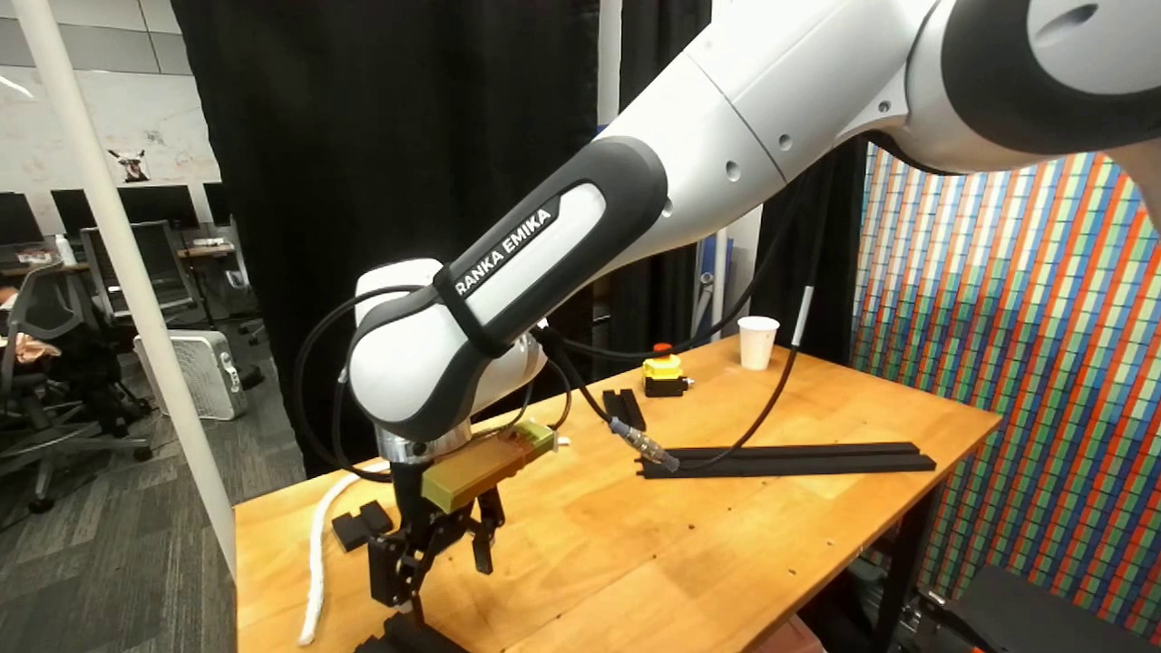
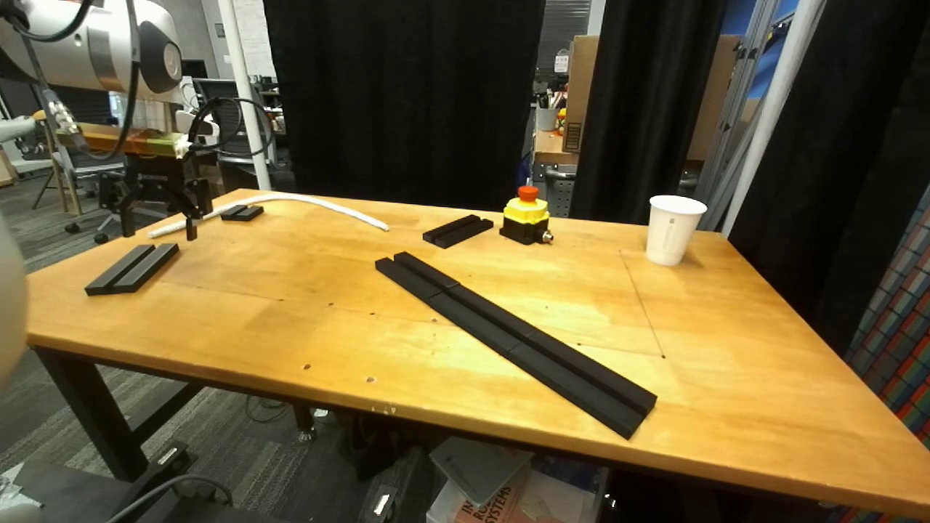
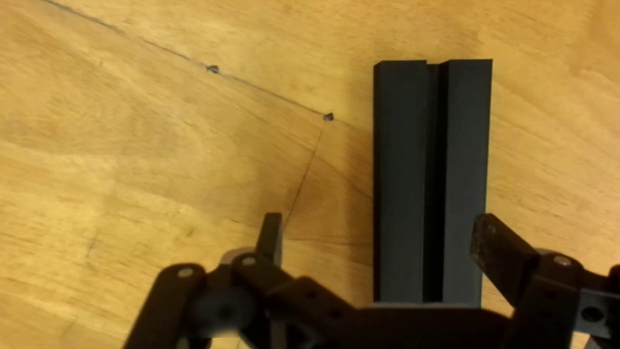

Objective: Pick up the black objects and put them in a straight line.

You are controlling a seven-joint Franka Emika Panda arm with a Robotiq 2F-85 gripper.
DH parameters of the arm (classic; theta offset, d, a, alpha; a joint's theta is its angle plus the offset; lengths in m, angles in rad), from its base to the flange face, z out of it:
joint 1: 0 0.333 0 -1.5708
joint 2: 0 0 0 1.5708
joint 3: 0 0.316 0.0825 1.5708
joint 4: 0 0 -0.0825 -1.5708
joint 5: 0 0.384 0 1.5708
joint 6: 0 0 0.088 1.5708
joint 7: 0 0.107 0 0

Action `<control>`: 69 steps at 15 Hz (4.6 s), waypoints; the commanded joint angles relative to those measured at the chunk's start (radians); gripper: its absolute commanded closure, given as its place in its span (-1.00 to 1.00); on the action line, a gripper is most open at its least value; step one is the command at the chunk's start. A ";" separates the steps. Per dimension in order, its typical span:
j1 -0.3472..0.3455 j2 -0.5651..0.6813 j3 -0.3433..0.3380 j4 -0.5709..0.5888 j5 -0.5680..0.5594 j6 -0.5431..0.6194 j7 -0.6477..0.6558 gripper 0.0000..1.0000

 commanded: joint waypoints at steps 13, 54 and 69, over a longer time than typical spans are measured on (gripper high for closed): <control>0.088 -0.012 0.021 -0.030 -0.042 0.040 0.068 -1.00; 0.046 -0.006 -0.004 -0.115 -0.198 0.099 -0.012 0.08; -0.236 -0.163 -0.046 -0.099 -0.283 -0.129 -0.543 0.08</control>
